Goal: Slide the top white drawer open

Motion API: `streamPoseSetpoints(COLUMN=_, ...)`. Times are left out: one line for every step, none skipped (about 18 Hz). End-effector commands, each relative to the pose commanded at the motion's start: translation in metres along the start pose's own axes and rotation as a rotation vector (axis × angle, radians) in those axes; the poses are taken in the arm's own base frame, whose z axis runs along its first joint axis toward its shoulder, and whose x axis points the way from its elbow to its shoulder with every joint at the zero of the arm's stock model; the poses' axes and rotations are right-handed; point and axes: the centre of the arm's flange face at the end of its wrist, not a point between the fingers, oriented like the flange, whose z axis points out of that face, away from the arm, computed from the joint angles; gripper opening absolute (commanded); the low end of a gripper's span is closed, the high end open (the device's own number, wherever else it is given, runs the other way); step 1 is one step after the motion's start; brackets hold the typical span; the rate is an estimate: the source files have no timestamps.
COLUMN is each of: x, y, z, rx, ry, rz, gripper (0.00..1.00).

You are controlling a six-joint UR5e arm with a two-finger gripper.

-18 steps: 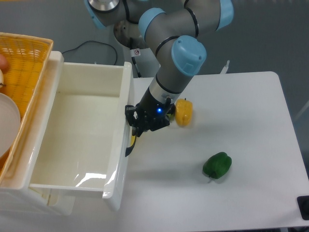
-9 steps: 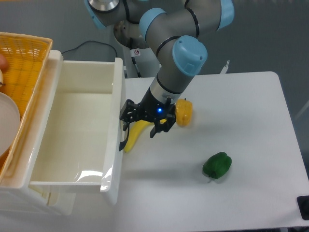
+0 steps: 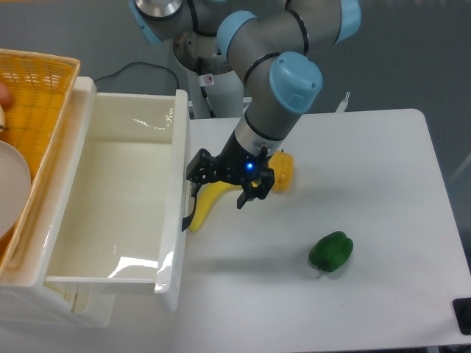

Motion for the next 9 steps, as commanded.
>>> streamPoseSetpoints(x=-0.005, y=0.001, z=-0.004, rx=0.006, ry=-0.002, rz=-0.009, gripper=1.0)
streamPoseSetpoints(x=-0.01, y=0.001, z=-0.007, rx=0.017, ry=0.001, rz=-0.015, gripper=1.0)
streamPoseSetpoints(x=-0.013, y=0.001, z=-0.01, rx=0.027, ry=0.011, rz=-0.023, gripper=1.0)
streamPoseSetpoints(x=-0.017, y=0.002, z=-0.013, rx=0.036, ry=0.011, rz=-0.031, gripper=1.0)
streamPoseSetpoints(x=-0.022, y=0.003, z=-0.016, rx=0.041, ry=0.008, rz=-0.038, gripper=1.0)
streamPoseSetpoints(x=-0.027, y=0.003, z=-0.019, rx=0.048, ry=0.002, rz=-0.044, gripper=1.0)
streamPoseSetpoints(x=-0.03, y=0.001, z=-0.027, rx=0.061, ry=-0.006, rz=-0.046, gripper=1.0)
streamPoseSetpoints(x=-0.034, y=-0.001, z=-0.034, rx=0.072, ry=-0.018, rz=-0.046, gripper=1.0)
streamPoseSetpoints(x=-0.038, y=-0.003, z=-0.041, rx=0.083, ry=-0.027, rz=-0.048, gripper=1.0)
